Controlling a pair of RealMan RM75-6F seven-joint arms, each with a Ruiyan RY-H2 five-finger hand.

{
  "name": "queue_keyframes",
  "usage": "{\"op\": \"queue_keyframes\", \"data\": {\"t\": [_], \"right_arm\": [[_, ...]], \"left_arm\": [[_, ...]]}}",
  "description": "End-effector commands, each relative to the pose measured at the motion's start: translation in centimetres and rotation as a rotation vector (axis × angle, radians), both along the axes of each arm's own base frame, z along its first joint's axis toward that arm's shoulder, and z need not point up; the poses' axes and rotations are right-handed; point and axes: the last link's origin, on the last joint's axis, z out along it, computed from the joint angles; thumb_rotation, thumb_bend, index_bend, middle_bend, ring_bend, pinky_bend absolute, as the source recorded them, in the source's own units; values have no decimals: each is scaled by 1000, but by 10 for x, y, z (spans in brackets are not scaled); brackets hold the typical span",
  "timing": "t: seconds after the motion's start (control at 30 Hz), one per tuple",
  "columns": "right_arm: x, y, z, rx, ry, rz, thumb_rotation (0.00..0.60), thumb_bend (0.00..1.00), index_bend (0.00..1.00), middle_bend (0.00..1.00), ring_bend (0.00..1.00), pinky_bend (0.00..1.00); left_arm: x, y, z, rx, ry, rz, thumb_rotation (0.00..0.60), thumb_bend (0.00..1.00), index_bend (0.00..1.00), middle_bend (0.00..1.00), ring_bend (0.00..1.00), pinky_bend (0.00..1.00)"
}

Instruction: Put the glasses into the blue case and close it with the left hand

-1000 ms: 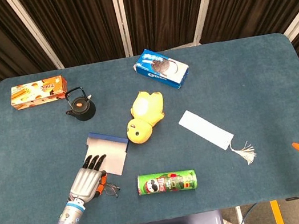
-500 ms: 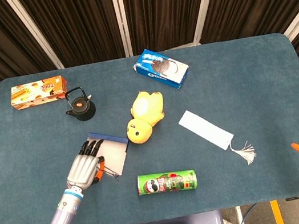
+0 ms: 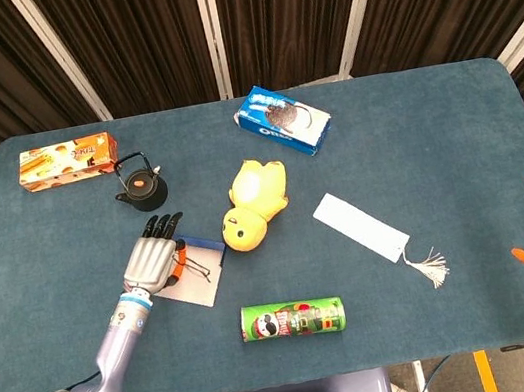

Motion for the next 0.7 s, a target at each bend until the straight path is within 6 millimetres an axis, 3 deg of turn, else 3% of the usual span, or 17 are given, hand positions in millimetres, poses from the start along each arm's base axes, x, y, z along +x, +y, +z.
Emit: {"op": "queue_keyframes", "data": {"t": [0.03, 0.5, 0.6, 0.67, 0.7], "right_arm": [[0, -1, 0, -1, 1, -3, 600, 0, 0, 0, 0, 0], [-1, 0, 1, -1, -3, -4, 600, 0, 0, 0, 0, 0], [-1, 0, 1, -1, -2, -3, 600, 0, 0, 0, 0, 0], [0, 0, 0, 0, -2, -1, 600, 0, 0, 0, 0, 0], [0, 0, 0, 1, -2, -1, 600, 0, 0, 0, 0, 0]], "left_arm": [[2, 7, -8, -5, -5, 4, 600, 451, 612, 0, 0, 0], [-9, 16, -14, 26, 9, 19, 600, 448, 603, 0, 0, 0], [-10, 17, -13, 33, 3, 10, 600, 383, 453, 0, 0, 0], [-11, 17, -12, 30, -9, 11, 600, 199, 173, 0, 0, 0], [-11, 17, -11, 31, -17, 11, 600, 140, 94, 0, 0, 0]]}}
